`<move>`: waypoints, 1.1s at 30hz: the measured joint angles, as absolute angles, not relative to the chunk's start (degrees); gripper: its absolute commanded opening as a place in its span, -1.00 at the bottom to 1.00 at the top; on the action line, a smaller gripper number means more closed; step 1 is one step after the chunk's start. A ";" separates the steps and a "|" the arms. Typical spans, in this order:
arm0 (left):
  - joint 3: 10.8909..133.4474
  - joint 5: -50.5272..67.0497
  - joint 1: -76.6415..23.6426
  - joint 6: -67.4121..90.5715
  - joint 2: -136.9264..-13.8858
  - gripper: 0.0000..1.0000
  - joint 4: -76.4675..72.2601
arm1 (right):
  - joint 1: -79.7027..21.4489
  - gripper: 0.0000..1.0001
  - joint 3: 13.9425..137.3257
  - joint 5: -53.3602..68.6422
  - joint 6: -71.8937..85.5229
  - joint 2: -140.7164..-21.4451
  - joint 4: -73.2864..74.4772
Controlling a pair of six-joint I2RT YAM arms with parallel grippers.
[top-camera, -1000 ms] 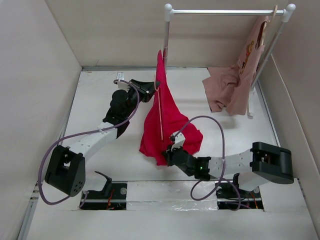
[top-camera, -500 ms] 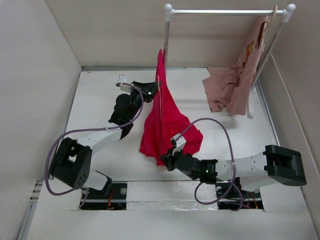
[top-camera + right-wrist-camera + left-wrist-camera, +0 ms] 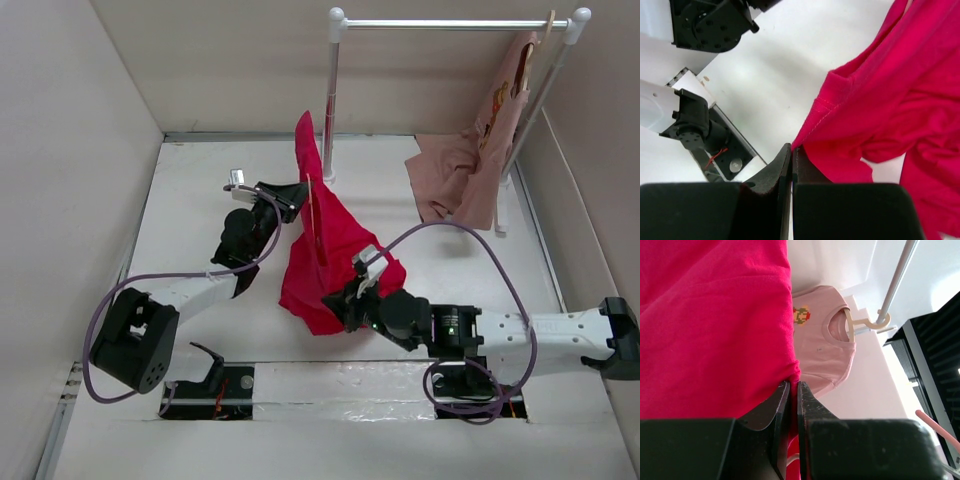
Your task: Place the t-shirt on the hanger
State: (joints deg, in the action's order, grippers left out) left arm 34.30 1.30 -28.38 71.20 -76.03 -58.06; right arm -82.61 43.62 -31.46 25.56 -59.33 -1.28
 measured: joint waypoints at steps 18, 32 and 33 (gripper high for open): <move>26.13 9.43 -28.36 75.99 -70.43 -1.00 -57.52 | -72.49 0.24 41.67 -24.47 22.15 -67.07 -1.52; 25.87 10.79 -28.36 76.55 -70.43 -1.00 -57.60 | -67.70 -0.27 42.65 -12.14 21.21 -71.90 -4.29; 25.87 10.87 -28.36 76.58 -70.43 -1.00 -57.60 | -67.53 -0.46 42.65 -11.46 21.26 -72.44 -4.93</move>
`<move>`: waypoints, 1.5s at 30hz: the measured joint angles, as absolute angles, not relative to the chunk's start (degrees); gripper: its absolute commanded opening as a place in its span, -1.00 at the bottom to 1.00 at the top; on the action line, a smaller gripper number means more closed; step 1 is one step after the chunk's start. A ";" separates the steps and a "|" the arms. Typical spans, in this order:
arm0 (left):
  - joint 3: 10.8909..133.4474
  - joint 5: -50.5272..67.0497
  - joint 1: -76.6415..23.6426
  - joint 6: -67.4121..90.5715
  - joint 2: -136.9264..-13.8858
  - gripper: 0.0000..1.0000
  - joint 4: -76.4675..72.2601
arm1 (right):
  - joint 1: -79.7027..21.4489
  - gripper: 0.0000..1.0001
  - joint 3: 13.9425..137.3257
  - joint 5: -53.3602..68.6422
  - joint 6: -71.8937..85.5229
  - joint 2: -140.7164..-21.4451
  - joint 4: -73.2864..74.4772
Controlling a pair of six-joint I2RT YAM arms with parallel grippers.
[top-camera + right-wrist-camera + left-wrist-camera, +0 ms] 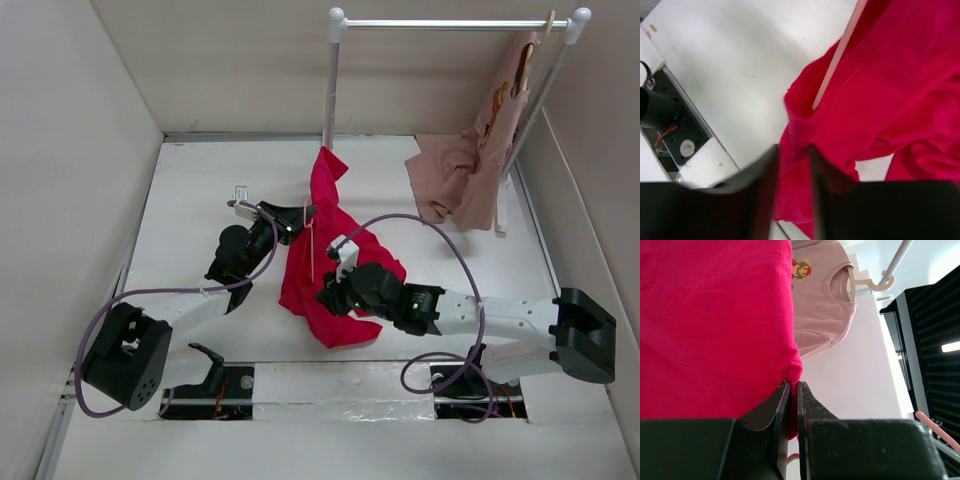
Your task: Place the t-shirt on the hanger
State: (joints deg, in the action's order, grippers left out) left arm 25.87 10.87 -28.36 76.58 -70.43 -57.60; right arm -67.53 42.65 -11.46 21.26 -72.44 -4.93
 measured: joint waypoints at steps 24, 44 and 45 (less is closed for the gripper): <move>24.93 11.55 -28.36 76.66 -70.43 -1.00 -57.84 | -66.06 -0.64 42.52 -12.38 22.65 -74.59 -8.82; 23.94 11.57 -28.36 77.08 -70.52 -1.00 -59.37 | -65.69 -1.00 42.41 -12.12 22.59 -75.16 -10.24; 23.90 11.57 -28.36 77.10 -70.67 -1.00 -59.40 | -65.69 -1.00 42.52 -12.75 22.33 -74.48 -10.20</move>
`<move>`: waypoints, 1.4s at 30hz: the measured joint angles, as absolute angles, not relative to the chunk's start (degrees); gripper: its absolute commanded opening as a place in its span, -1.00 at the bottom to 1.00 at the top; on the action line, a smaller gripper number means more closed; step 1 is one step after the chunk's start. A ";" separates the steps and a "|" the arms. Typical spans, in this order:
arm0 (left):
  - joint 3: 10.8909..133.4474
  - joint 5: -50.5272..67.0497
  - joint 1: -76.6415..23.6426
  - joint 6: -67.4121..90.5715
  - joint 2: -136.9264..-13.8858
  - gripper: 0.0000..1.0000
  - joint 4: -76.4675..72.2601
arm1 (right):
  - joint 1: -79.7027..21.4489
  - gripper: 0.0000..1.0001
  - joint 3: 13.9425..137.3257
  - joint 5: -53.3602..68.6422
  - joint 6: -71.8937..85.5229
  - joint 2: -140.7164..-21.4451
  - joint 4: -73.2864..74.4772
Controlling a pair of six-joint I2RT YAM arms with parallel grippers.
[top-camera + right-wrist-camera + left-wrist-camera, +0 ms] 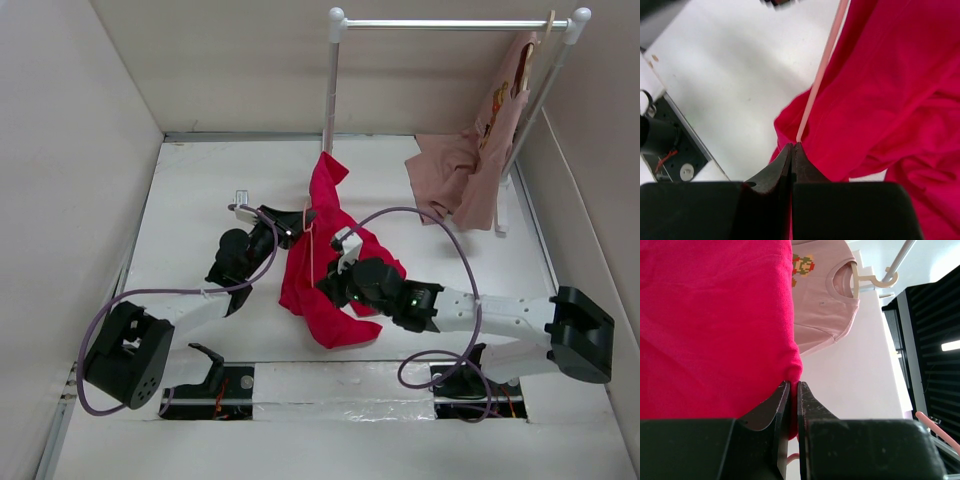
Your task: Place the t-shirt on the hanger
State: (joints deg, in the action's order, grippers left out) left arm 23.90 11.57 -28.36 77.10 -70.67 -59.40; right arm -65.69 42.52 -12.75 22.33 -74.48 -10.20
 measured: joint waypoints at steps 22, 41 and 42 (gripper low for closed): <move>23.81 11.60 -28.36 77.21 -70.00 -1.00 -58.96 | -65.98 0.03 40.80 -6.04 21.98 -75.20 -10.72; 23.81 11.77 -28.12 76.99 -67.66 -1.00 -57.21 | -67.13 -0.54 42.83 -18.09 22.61 -86.56 -14.61; 23.81 11.70 -28.01 76.99 -67.53 -1.00 -57.25 | -67.22 -0.54 42.87 -18.90 22.37 -86.32 -14.57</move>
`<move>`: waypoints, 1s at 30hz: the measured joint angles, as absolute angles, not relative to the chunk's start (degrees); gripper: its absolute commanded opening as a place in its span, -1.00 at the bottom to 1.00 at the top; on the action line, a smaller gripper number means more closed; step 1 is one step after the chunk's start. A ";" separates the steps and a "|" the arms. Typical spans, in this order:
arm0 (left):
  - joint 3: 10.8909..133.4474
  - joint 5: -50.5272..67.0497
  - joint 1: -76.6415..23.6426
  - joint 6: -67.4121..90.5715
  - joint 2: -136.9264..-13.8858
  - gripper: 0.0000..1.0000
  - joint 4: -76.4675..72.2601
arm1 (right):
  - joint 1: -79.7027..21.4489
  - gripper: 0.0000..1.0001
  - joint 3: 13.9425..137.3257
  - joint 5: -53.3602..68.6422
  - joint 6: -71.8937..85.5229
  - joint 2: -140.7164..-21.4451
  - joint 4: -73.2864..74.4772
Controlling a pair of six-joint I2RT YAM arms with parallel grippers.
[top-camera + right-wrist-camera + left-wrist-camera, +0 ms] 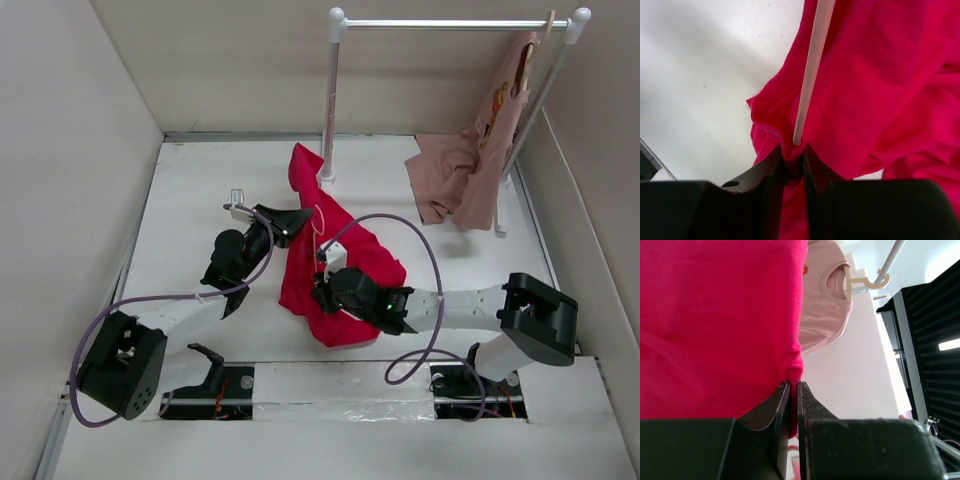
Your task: Place the t-shirt on the hanger
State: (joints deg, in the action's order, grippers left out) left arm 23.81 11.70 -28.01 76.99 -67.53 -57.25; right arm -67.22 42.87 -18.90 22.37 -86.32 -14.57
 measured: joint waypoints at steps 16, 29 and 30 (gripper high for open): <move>23.64 11.51 -27.79 77.21 -67.68 -1.00 -57.65 | -67.83 -0.42 47.07 -27.49 17.72 -82.15 -14.28; 23.35 12.01 -27.77 77.76 -67.64 -1.00 -57.04 | -65.67 -0.42 50.43 -30.11 13.61 -85.06 -18.02; 23.35 12.05 -27.79 77.82 -67.57 -1.00 -56.90 | -65.63 -0.48 50.65 -30.50 13.37 -85.10 -18.52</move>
State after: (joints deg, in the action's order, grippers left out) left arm 23.35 12.05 -27.79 77.82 -67.57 -56.90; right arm -65.63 50.65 -30.50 13.37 -85.10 -18.52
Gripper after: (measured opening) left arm 0.043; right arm 0.295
